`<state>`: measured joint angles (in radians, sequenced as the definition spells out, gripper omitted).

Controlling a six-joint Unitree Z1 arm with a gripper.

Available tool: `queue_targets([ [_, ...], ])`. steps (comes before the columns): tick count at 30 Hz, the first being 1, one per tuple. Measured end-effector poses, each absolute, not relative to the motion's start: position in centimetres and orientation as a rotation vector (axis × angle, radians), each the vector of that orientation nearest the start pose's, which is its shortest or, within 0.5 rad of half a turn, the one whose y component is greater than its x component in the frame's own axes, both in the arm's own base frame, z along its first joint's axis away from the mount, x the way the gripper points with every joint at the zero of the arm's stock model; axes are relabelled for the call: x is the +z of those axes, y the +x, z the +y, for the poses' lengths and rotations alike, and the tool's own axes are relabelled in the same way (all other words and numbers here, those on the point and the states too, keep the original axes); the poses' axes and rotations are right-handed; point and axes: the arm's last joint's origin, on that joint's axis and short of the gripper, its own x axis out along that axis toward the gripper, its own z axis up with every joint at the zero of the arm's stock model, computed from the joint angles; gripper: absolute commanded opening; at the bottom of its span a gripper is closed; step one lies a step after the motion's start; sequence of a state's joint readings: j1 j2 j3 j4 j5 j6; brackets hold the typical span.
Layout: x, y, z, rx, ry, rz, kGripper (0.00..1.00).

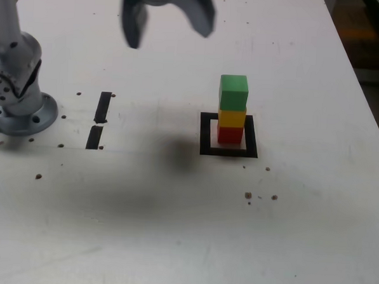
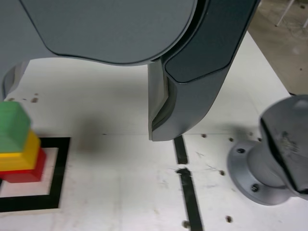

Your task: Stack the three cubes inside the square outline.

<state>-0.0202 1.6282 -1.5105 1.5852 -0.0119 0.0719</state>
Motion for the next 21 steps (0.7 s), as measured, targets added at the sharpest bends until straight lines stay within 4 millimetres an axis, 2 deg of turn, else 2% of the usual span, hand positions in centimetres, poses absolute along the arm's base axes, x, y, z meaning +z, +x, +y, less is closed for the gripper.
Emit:
queue_targets([
  [4,35.9,19.5,-0.1,-0.066,0.067,1.646,1.00],
  [6,35.1,18.4,0.1,-0.064,0.069,1.616,1.00],
  [12,30.0,17.9,0.3,-0.097,0.081,1.696,1.00],
  [21,24.2,13.6,0.3,-0.136,0.071,1.829,1.00],
])
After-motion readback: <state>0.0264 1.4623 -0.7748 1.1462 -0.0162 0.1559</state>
